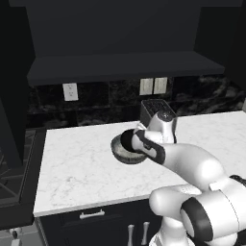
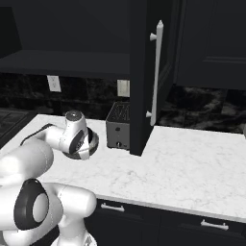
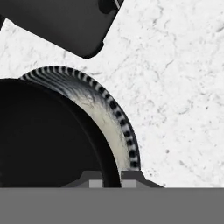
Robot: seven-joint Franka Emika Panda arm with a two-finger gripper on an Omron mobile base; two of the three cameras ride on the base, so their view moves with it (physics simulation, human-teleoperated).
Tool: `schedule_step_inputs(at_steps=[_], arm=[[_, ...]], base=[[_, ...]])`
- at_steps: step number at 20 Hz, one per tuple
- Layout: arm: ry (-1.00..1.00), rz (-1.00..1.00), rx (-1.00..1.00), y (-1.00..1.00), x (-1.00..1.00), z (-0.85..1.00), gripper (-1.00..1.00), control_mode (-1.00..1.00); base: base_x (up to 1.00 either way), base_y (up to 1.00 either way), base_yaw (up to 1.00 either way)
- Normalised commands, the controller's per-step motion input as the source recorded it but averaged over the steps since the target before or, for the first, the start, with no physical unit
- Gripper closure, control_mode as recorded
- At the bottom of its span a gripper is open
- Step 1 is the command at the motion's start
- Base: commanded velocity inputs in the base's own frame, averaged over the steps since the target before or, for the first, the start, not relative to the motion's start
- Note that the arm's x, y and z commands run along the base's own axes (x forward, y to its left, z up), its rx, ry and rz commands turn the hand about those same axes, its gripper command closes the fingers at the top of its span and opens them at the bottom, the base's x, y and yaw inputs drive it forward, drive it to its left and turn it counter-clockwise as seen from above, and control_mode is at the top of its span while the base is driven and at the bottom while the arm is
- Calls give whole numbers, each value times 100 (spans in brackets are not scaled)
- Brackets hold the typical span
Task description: Pick up the bowls on the counter and stack them on top of one another in the open cabinet. Place the smaller bowl on top of the larger bowl.
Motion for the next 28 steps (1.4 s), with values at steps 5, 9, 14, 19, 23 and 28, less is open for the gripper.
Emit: schedule_step_inputs(at_steps=[5, 9, 14, 19, 23, 28], arm=[[6, 0, 0, 0, 41, -22, 100, -100], [2, 0, 0, 5, 25, -18, 100, -100], [3, 0, -3, 12, 25, -28, 100, -100], [1, 0, 0, 0, 5, -39, 100, -100], [0, 0, 0, 2, -6, -10, -100, -100], [-3, 0, 0, 0, -27, 7, -100, -100]], base=[[0, 0, 0], [0, 0, 0], [0, 0, 0], [0, 0, 0], [0, 0, 0], [0, 0, 0]])
